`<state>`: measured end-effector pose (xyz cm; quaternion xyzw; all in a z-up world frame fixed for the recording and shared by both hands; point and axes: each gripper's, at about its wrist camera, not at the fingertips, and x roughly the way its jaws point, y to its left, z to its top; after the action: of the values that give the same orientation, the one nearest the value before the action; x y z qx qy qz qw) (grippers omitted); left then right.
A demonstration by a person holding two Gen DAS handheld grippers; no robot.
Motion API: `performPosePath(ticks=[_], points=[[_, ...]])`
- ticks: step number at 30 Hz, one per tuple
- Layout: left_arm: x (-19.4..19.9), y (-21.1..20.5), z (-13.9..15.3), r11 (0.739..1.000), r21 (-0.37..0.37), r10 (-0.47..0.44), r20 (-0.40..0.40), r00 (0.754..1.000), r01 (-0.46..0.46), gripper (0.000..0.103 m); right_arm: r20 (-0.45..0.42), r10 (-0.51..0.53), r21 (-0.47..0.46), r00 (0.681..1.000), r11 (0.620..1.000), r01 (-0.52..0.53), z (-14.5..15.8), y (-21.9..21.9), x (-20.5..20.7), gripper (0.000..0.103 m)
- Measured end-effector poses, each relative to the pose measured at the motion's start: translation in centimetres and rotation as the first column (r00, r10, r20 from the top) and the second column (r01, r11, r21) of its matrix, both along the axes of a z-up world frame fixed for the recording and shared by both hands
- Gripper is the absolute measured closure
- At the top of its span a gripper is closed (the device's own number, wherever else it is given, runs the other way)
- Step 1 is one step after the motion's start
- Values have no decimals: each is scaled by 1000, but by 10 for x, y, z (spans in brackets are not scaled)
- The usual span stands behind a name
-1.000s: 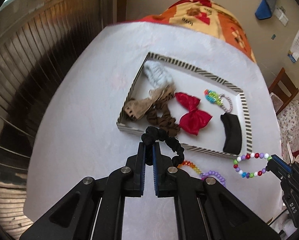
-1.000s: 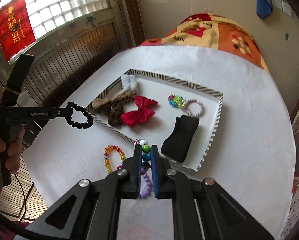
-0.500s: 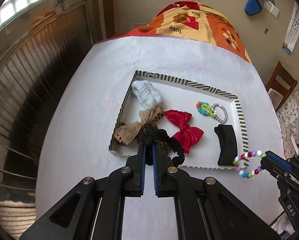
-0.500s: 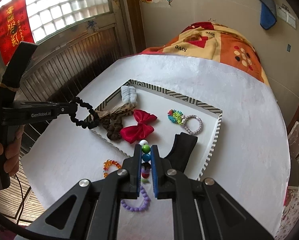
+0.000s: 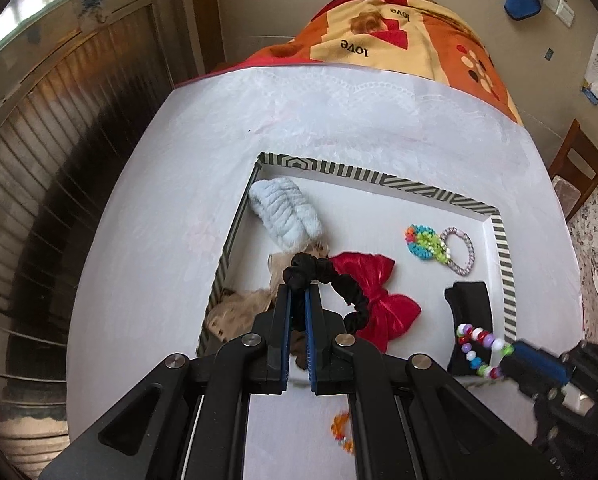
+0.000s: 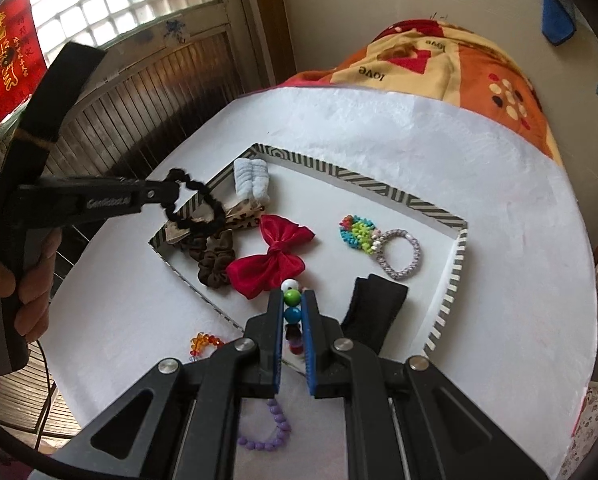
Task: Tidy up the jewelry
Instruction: 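Drop the black scrunchie into the box with the left tool while the right tool drops the bead bracelet there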
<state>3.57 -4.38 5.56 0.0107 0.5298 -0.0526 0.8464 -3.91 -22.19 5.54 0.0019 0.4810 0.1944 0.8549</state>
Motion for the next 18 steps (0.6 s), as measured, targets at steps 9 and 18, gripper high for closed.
performPosePath(ticks=[9, 18], points=[[41, -23, -20, 999, -18, -34, -55, 998, 33, 103, -69, 33, 30, 997, 999, -31, -32, 11, 26, 94], [94, -56, -50, 996, -80, -51, -129, 990, 41, 103, -168, -97, 23, 981, 995, 102, -88, -31, 77, 94]])
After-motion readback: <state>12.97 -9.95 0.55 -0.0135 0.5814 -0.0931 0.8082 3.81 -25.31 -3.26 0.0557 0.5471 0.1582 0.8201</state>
